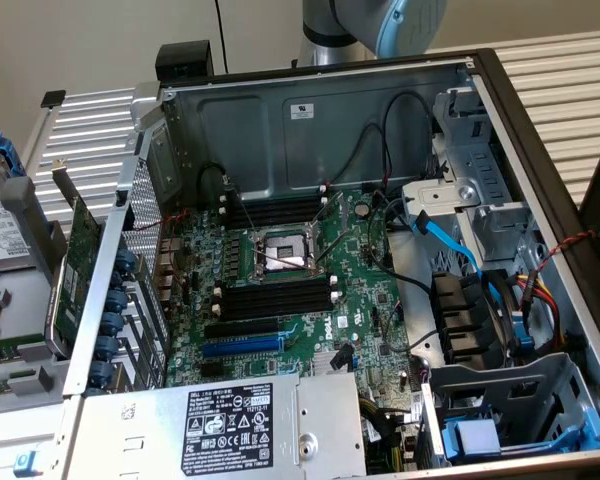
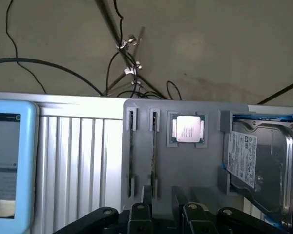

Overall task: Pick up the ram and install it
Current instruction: 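Pick up the ram and move it above insertion slot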

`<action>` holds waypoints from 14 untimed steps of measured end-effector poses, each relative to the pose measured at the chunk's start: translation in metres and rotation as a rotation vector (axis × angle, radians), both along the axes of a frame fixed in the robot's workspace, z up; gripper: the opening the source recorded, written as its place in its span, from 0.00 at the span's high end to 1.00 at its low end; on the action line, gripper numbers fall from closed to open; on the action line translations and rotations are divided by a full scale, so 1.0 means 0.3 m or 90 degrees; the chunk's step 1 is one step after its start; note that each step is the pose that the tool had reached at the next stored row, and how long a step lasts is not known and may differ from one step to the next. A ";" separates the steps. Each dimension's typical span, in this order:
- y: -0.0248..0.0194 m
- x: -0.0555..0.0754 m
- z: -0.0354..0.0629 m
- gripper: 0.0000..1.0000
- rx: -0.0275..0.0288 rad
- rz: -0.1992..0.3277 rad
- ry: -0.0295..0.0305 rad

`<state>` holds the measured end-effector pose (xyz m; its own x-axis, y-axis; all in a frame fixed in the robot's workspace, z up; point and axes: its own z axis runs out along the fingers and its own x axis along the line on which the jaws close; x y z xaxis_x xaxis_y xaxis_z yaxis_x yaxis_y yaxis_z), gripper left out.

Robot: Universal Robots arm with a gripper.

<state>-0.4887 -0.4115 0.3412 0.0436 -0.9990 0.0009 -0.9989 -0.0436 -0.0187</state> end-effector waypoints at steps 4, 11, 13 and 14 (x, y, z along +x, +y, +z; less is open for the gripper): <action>-0.018 0.000 -0.022 0.69 0.0000 0.008 0.0000; -0.048 0.007 -0.065 0.62 0.0000 0.021 0.0000; -0.056 0.013 -0.077 0.62 0.0000 0.023 0.0000; -0.061 0.016 -0.083 0.62 0.0000 0.025 0.0000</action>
<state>-0.4840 -0.4299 0.3163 0.0820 -0.9966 0.0009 -0.9965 -0.0820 -0.0187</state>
